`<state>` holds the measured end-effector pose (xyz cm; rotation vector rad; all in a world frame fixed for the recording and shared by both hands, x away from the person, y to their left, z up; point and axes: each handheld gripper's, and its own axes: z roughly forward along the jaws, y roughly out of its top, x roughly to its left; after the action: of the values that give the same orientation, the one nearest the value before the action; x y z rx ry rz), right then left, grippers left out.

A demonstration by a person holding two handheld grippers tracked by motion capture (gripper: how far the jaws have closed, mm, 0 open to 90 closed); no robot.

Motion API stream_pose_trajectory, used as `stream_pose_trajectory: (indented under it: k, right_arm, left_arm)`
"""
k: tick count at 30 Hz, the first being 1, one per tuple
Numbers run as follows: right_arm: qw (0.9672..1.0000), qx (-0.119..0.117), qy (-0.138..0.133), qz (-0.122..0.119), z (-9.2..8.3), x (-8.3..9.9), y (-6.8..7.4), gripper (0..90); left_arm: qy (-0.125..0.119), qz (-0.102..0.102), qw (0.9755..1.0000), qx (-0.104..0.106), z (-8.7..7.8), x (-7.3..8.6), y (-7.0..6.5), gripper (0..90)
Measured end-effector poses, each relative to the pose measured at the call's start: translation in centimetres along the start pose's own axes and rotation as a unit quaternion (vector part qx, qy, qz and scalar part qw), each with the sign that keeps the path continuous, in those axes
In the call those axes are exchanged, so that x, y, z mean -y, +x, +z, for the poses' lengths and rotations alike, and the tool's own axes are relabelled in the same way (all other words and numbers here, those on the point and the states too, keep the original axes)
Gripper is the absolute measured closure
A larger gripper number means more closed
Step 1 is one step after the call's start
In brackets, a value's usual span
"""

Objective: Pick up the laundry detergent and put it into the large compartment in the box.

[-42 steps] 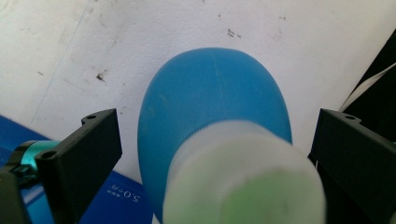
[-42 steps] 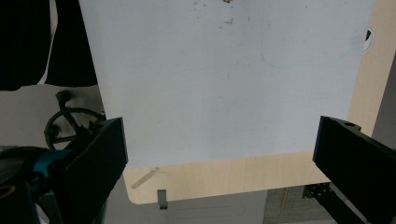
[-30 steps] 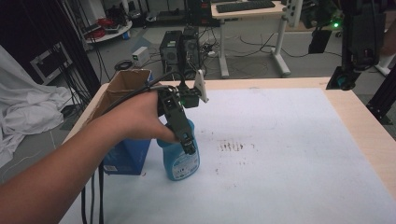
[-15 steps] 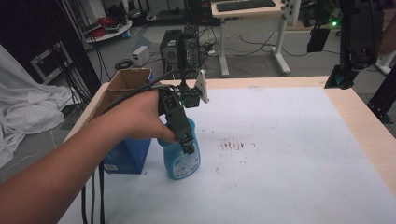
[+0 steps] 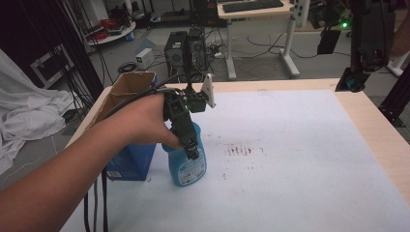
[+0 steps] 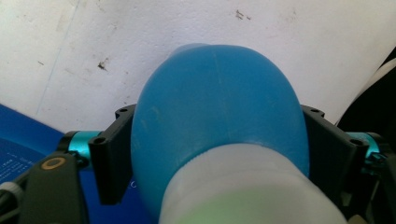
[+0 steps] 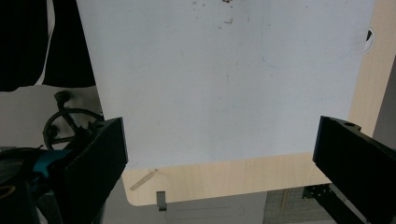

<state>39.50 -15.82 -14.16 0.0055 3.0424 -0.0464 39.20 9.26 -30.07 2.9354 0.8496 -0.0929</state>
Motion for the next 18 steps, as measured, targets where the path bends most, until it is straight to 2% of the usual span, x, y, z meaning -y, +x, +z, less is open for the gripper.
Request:
stream_pose_trajectory:
  k: [6,15,18]
  right_arm:
    - [1.0,0.001,0.001,-0.002,0.04,-0.19,0.13,2.1]
    - [1.0,0.001,0.002,0.001,0.03,0.03,0.09,2.1]
    - [1.0,0.002,0.002,0.004,0.1,0.15,0.11,2.1]
  left_arm:
    - [0.005,0.001,1.0,-0.001,0.02,-0.03,0.01,30.2]
    - [0.002,-0.006,1.0,0.0,0.04,-0.03,0.05,32.3]
    - [0.004,-0.003,0.9999,-0.01,0.09,-0.05,-0.12,36.8]
